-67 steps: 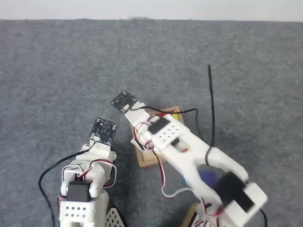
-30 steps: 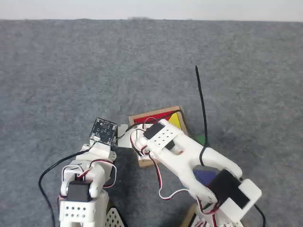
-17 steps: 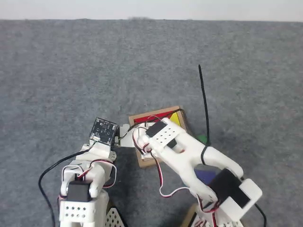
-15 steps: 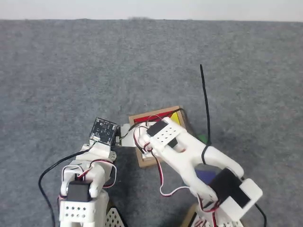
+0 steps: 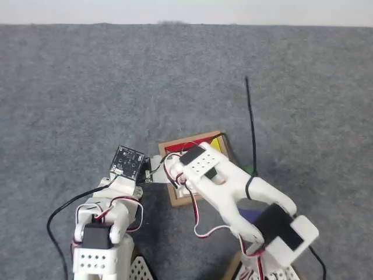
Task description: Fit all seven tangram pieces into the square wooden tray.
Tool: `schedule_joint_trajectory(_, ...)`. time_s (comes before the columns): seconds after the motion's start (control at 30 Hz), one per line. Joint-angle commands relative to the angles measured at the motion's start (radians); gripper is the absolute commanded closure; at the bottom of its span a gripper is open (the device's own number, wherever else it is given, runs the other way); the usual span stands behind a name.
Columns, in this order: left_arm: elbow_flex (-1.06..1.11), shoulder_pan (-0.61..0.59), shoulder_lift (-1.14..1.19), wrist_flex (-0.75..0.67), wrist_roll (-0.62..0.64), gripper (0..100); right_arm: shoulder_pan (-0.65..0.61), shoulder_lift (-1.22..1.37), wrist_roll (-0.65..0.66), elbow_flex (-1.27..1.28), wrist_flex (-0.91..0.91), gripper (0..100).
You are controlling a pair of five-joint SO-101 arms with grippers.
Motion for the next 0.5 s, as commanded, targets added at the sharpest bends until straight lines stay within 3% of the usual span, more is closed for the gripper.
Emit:
schedule_joint_trajectory(0.0,-0.010,-0.003,-0.017,0.003,-0.006,98,0.005,0.022,0.043,-0.037,0.062,80.9)
schedule_joint_trajectory(0.23,-0.010,-0.003,-0.017,0.003,-0.006,98,0.010,0.021,0.031,-0.035,0.067,86.1)
schedule_joint_trajectory(0.47,-0.010,-0.003,-0.017,0.003,-0.006,98,0.016,0.019,-0.117,-0.094,0.058,89.0)
